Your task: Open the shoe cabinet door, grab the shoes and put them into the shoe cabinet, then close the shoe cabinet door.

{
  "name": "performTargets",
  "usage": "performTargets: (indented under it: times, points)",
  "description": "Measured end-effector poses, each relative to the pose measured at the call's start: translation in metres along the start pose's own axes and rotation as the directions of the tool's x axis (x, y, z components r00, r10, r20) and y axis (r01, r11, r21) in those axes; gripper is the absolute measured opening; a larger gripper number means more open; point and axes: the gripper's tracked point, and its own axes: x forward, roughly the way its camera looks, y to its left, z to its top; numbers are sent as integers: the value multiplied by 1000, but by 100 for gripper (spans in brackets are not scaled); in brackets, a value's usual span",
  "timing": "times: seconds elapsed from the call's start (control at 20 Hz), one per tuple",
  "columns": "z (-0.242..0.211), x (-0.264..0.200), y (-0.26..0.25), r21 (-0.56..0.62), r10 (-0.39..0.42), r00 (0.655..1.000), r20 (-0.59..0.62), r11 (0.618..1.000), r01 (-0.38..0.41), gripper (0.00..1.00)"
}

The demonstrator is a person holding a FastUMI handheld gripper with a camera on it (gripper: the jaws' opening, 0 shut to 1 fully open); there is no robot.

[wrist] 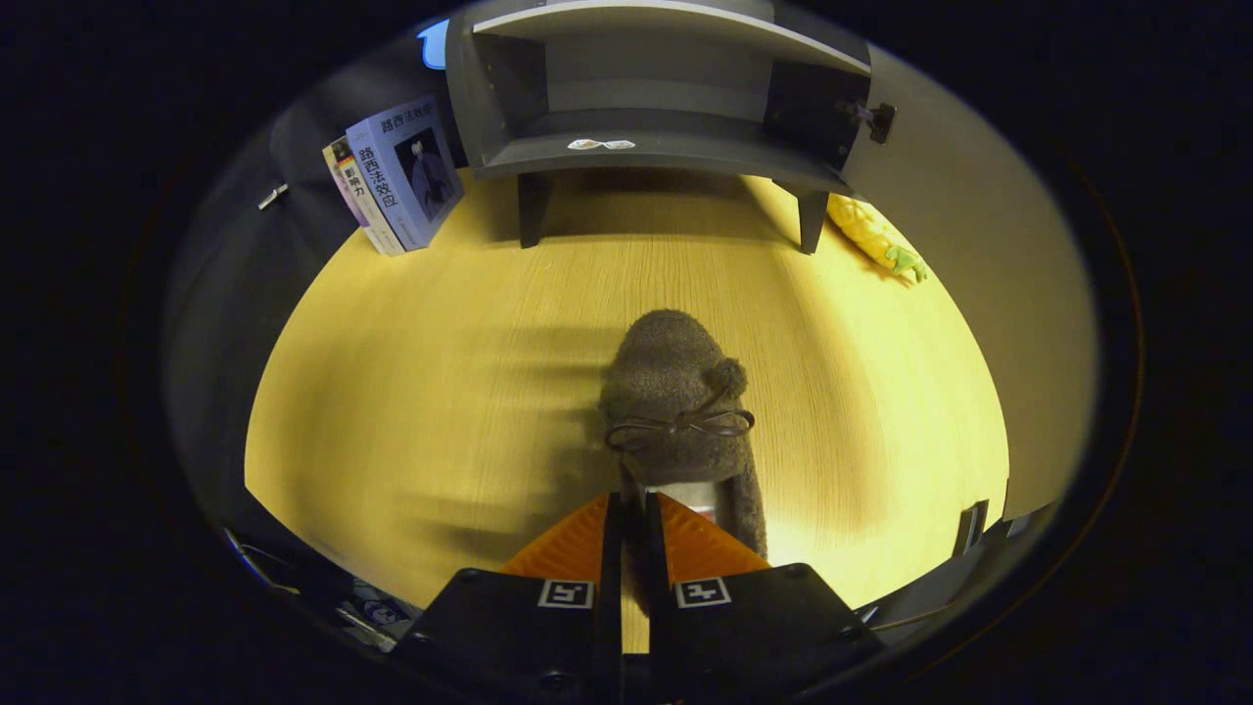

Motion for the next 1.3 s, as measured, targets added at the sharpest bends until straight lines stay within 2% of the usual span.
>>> performTargets:
  times: [0.25, 0.5, 0.8, 0.85, 0.9, 1.25, 1.3]
  points:
    - [3, 30, 2, -15, 3, 1000, 14, 1000, -3, 16]
    - [20, 47, 4, 13, 19, 990, 136, 1000, -21, 16]
    - [42, 61, 1, 4, -8, 940, 342, 1000, 8, 15]
    - [45, 59, -1, 10, -21, 930, 367, 1000, 19, 24]
    - [46, 64, -3, 8, -27, 928, 372, 1000, 27, 27]
    - [48, 66, -9, -19, -71, 914, 400, 996, 86, 26]
    - [50, 67, -9, -11, -64, 915, 397, 997, 74, 22]
